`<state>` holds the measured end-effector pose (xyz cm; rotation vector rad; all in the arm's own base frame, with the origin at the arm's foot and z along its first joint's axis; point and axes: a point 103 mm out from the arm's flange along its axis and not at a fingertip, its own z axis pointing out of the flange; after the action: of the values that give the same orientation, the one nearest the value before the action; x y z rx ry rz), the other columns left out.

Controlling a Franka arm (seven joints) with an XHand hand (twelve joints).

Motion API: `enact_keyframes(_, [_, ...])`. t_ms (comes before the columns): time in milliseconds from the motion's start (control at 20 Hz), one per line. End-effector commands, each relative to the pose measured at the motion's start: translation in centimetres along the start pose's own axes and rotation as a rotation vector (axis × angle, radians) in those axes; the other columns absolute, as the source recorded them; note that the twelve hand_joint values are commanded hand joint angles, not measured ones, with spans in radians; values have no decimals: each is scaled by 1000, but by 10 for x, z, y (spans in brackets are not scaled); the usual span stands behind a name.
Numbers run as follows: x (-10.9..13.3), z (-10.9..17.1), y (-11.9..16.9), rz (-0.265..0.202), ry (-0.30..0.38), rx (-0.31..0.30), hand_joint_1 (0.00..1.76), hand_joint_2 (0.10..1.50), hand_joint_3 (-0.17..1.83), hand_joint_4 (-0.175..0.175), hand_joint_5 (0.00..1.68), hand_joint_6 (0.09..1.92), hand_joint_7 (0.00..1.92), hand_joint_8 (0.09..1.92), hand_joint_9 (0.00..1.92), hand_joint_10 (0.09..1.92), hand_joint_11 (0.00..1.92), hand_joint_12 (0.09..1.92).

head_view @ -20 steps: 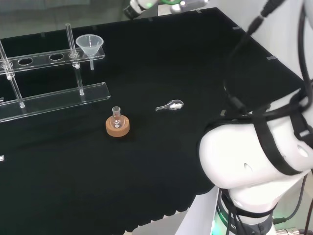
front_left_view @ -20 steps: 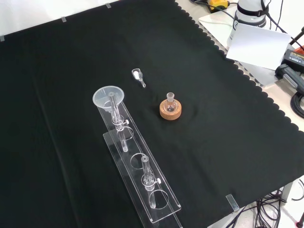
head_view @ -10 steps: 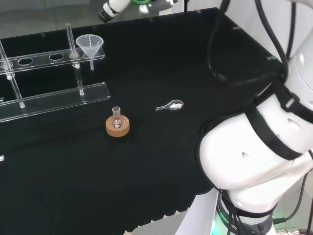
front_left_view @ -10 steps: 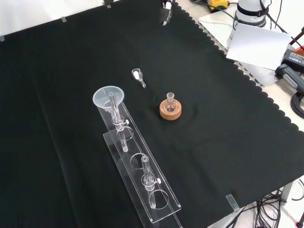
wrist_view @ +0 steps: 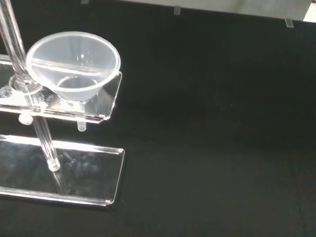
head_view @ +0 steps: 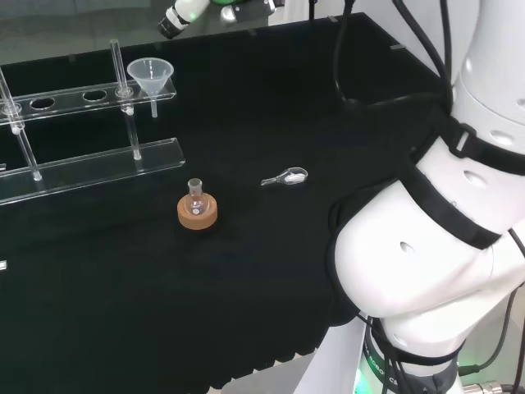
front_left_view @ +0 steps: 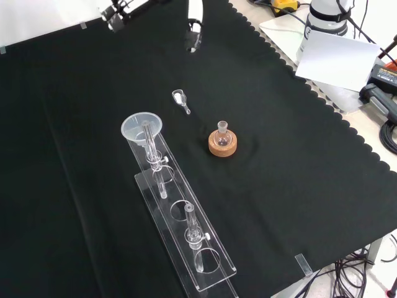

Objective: Pick up the funnel from the transparent funnel stand.

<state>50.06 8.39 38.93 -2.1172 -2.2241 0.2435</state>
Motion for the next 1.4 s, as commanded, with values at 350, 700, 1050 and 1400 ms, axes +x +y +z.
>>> enact_keyframes(350, [4, 20, 38, -34, -12, 131, 557, 601, 75, 18, 0, 87, 0, 87, 0, 87, 0, 87])
enact_keyframes(700, [15, 36, 59, -26, -18, 165, 555, 602, 71, 17, 0, 87, 0, 87, 0, 87, 0, 87])
enact_keyframes(1050, [32, 45, 82, -45, -15, 197, 552, 605, 68, 15, 0, 87, 0, 87, 0, 87, 0, 87])
enact_keyframes(1400, [48, 47, 80, -78, -14, 206, 549, 608, 65, 12, 0, 87, 0, 87, 0, 87, 0, 87])
